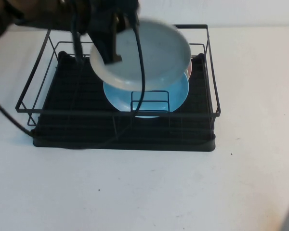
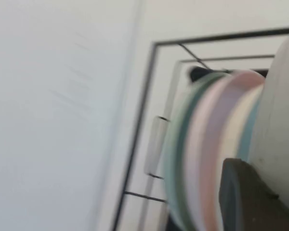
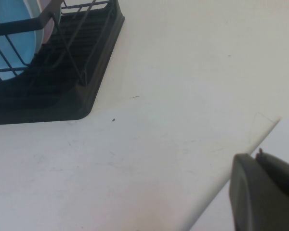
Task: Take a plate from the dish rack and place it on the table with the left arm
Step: Grasp the plate from the shelf, then place the plate from the table
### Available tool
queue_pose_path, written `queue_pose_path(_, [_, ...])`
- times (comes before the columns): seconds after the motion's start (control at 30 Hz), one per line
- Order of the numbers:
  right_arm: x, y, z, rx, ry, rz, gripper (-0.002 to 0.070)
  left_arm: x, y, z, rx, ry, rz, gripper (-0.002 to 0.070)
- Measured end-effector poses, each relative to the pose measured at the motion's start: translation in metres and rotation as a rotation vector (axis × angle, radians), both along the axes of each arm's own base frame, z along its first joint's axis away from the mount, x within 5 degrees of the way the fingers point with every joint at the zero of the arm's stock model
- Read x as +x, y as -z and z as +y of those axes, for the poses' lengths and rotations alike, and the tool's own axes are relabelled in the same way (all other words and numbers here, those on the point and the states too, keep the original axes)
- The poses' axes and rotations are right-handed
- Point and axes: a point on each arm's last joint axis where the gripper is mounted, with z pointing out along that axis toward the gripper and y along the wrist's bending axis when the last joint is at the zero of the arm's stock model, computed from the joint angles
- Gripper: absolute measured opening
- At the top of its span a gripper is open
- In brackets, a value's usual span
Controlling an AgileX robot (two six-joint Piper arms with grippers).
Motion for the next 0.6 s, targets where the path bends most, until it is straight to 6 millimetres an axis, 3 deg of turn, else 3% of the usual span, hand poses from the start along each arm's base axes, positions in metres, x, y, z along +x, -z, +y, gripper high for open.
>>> queue_pose_path(0.17, [0.0, 0.0, 0.0, 0.0, 0.0, 0.0, -0.002, -0.039, -0.054, 0.019, -0.116, -0.036, -0.102, 0.0043])
queue_pose_path(0.33, [0.0, 0.0, 0.0, 0.0, 0.0, 0.0, -0.002, -0.085, -0.093, 0.041, -0.437, -0.181, 0.082, 0.0043])
queue_pose_path(0.43, [0.0, 0.0, 0.0, 0.0, 0.0, 0.0, -0.002, -0.103, -0.092, 0.055, -0.502, -0.304, 0.284, 0.0043])
queue_pose_path(0.6, [0.0, 0.0, 0.0, 0.0, 0.0, 0.0, -0.002, -0.106, -0.053, 0.077, -0.392, -0.53, 0.639, 0.0043])
